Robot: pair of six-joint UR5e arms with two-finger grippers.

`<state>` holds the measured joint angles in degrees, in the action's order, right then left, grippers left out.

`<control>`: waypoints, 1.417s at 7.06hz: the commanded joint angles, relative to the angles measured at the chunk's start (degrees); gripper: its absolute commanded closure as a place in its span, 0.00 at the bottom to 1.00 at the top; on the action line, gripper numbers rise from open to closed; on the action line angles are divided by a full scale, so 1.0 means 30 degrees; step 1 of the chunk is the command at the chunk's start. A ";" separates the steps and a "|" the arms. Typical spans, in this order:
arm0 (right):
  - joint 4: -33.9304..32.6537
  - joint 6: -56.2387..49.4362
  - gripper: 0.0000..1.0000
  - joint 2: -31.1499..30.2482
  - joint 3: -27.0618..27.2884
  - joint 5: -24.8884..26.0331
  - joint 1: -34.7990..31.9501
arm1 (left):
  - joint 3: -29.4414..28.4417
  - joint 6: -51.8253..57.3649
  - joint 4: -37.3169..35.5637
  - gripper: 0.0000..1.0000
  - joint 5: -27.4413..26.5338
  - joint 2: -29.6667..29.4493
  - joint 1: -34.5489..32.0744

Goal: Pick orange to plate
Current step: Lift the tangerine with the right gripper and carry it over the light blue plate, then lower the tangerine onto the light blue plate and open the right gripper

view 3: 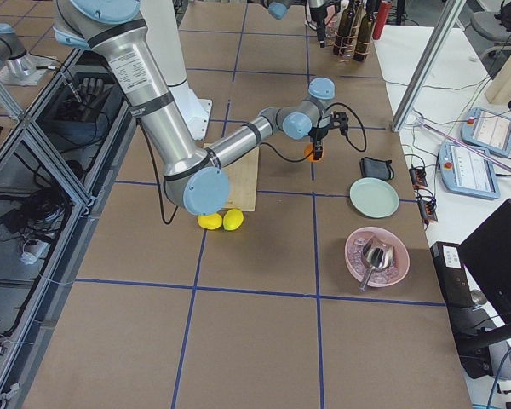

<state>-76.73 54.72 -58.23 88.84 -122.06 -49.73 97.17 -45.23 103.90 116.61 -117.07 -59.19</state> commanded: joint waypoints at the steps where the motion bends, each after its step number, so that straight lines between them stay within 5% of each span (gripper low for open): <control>1: 0.0001 0.2815 1.00 0.3455 -0.2147 0.1533 0.2152 | 0.0249 0.0166 0.0024 0.00 0.0416 0.0176 -0.1565; 3: -0.0029 0.4224 1.00 0.7235 -0.5865 0.3561 0.4146 | 0.0190 0.0341 0.0402 0.00 0.0299 0.1021 -0.1542; 7: -0.0204 0.4377 1.00 0.7839 -0.6643 0.4769 0.5678 | -0.0104 0.0634 0.0112 0.00 0.0533 0.1758 -0.2098; 8: -0.0466 0.4406 0.87 0.7839 -0.6643 0.4769 0.5678 | -0.0249 0.0635 0.0112 0.00 0.0533 0.1788 -0.2127; 9: -0.0469 0.4407 0.01 0.7839 -0.6643 0.4972 0.5649 | -0.0193 0.0635 0.0112 0.00 0.0533 0.2397 -0.2185; 10: -0.0730 0.4262 0.00 0.7868 -0.6614 0.4916 0.5069 | -0.0134 0.1708 0.0083 0.00 0.0562 0.3070 -0.2272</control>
<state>-78.21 67.82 -34.70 68.96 -107.40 -33.22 96.65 -42.52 104.22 118.23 -109.97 -65.73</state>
